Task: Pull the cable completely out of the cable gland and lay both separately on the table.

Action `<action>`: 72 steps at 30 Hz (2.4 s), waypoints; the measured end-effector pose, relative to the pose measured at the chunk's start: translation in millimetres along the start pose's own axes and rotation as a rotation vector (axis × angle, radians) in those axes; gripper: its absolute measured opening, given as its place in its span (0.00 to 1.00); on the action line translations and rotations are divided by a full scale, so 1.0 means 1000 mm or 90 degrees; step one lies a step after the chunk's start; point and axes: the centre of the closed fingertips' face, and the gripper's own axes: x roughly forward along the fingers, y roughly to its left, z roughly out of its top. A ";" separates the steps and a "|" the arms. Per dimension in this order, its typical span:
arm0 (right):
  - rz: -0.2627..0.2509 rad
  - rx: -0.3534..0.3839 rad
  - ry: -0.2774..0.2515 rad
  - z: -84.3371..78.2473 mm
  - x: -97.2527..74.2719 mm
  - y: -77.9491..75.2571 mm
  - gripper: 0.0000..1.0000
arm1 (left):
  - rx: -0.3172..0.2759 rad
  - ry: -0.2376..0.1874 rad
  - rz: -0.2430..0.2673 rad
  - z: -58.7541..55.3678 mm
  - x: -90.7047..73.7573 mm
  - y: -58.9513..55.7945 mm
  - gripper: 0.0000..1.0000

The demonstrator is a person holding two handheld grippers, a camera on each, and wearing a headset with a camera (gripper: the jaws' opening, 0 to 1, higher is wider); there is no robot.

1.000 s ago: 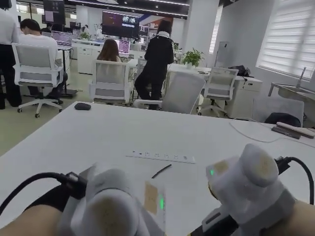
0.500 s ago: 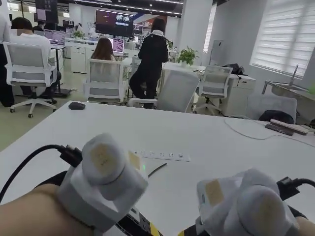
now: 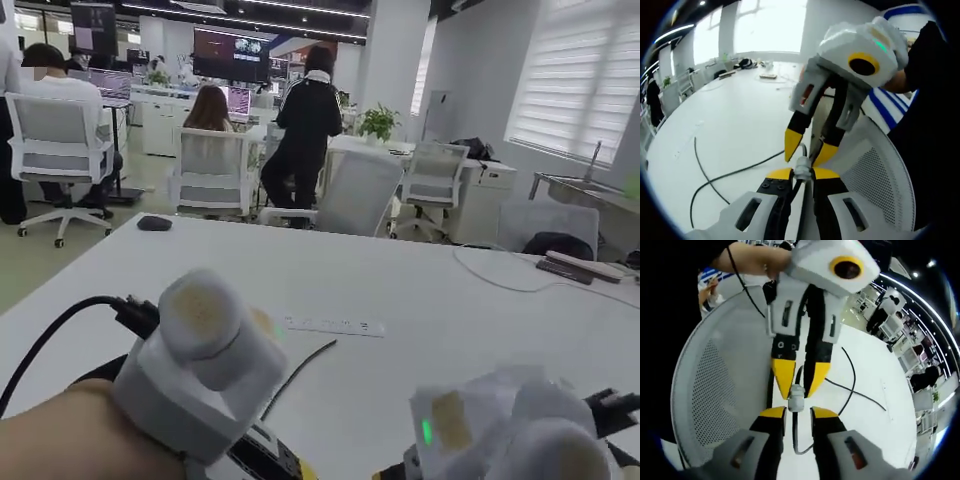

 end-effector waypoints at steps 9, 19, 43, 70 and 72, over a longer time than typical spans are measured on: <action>0.150 0.099 -0.060 0.012 -0.005 0.008 0.19 | 0.185 0.041 0.062 0.008 -0.002 -0.007 0.15; 0.124 0.078 -0.044 0.009 0.003 0.010 0.12 | 0.206 0.062 0.075 0.004 0.000 -0.003 0.15; -0.081 0.004 0.000 -0.013 -0.006 -0.001 0.21 | -0.125 -0.078 0.018 0.007 -0.003 0.000 0.15; -0.130 0.020 0.013 -0.035 -0.012 -0.007 0.03 | -0.061 -0.014 0.082 -0.014 -0.007 0.006 0.16; -0.133 0.026 0.015 -0.038 -0.013 -0.007 0.03 | -0.060 -0.010 0.085 -0.016 -0.009 0.007 0.16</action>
